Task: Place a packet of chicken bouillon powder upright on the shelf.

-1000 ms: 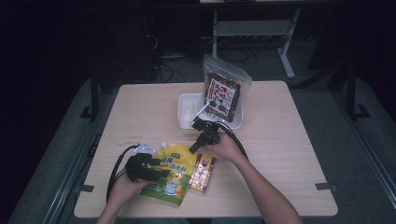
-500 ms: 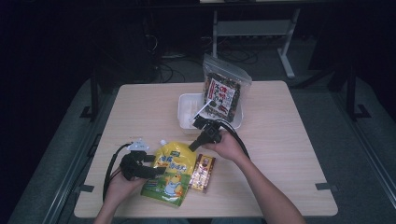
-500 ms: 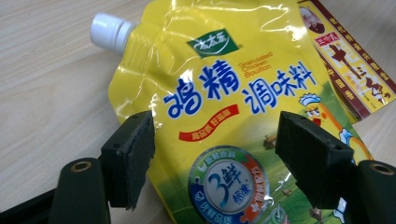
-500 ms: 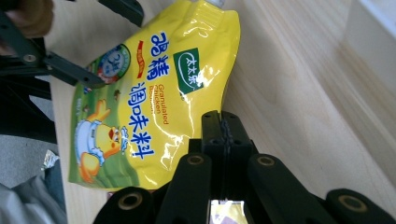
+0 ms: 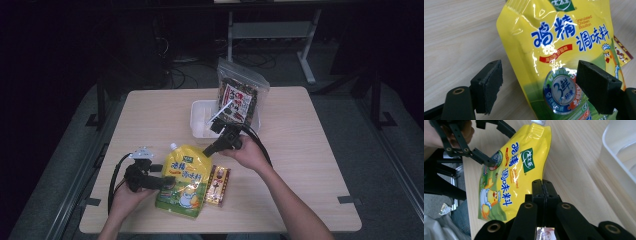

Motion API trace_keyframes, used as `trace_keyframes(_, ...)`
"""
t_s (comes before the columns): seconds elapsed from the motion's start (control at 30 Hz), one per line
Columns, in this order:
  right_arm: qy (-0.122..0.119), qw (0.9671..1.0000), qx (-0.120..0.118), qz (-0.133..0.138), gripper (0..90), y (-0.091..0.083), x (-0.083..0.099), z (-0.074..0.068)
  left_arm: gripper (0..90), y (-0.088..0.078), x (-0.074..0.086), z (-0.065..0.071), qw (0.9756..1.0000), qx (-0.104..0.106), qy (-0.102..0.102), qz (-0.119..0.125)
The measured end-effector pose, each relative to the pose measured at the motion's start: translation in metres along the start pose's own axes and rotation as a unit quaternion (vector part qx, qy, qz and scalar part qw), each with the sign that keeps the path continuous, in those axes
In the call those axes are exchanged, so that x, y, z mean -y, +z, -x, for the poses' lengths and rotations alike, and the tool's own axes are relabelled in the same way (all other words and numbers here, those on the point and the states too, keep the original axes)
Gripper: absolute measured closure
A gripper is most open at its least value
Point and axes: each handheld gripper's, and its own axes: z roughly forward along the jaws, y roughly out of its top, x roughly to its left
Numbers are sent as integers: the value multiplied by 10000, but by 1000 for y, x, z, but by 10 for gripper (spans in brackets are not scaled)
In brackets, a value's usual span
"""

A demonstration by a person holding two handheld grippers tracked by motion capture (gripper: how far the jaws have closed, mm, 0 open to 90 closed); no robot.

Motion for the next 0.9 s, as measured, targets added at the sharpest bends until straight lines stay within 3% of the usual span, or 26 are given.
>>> trace_keyframes(0.3, -115, 9998, 19, 149, 893, -16, 3, -9, 201, 4, 1, -1, 9993, 369, -38, 31)
trace_keyframes(0.57, -238, 9994, -21, 231, 893, -23, 1, -16, 213, 9, 0, 1, 9968, 804, -44, 8)
trace_keyframes(0.73, -300, 9991, -53, 302, 894, -26, -2, -20, 256, 12, -1, 0, 9937, 1118, -96, -24)
trace_keyframes(0.8, -314, 9990, -75, 312, 894, -27, -2, -21, 310, 12, -1, 1, 9922, 1241, -88, -13)
trace_keyframes(0.9, -324, 9989, -93, 337, 893, -28, -2, -22, 374, 11, -2, 1, 9916, 1291, -71, 30)
